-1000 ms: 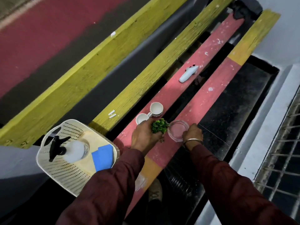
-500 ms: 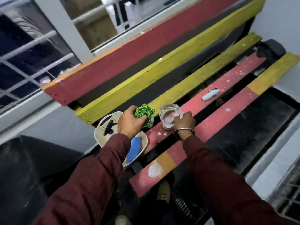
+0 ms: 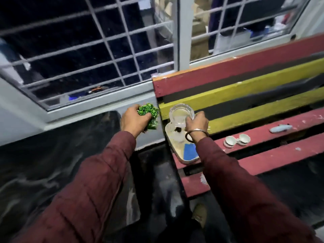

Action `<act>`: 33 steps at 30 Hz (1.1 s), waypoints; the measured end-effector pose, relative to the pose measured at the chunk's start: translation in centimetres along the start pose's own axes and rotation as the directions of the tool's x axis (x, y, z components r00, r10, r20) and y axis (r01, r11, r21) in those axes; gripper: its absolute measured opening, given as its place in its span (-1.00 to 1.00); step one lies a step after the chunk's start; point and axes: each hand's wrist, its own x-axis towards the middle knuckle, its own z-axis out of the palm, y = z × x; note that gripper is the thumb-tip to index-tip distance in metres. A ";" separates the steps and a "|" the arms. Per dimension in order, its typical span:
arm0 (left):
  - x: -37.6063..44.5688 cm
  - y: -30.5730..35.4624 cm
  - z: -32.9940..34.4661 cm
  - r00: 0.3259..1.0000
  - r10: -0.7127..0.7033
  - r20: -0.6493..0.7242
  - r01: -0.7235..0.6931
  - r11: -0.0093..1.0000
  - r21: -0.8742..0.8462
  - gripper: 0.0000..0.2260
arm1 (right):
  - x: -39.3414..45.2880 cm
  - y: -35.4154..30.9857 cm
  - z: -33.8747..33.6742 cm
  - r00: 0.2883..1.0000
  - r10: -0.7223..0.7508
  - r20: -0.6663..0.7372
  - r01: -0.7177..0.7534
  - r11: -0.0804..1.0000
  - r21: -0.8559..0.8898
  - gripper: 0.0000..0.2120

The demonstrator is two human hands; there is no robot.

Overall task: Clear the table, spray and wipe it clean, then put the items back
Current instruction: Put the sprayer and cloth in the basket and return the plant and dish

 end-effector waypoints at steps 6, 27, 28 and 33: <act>-2.9 -8.1 -11.5 0.993 -0.047 -0.106 0.048 0.999 0.004 -0.69 | -9.2 -6.3 5.8 0.995 -0.084 0.063 0.085 0.996 -0.016 -0.67; -1.3 -25.3 -27.6 0.860 -0.417 -0.295 0.396 0.909 -0.131 -0.55 | -18.6 -16.9 26.2 0.903 -0.212 0.374 0.206 0.977 0.057 -0.63; -0.8 -26.3 -27.7 0.853 -0.433 -0.292 0.412 0.901 -0.132 -0.52 | -18.7 -16.9 27.4 0.904 -0.198 0.380 0.191 0.980 0.057 -0.62; 2.2 -30.8 -27.9 0.832 -0.493 -0.256 0.469 0.870 -0.152 -0.48 | -19.0 -16.7 31.9 0.922 -0.134 0.362 0.147 0.989 -0.010 -0.62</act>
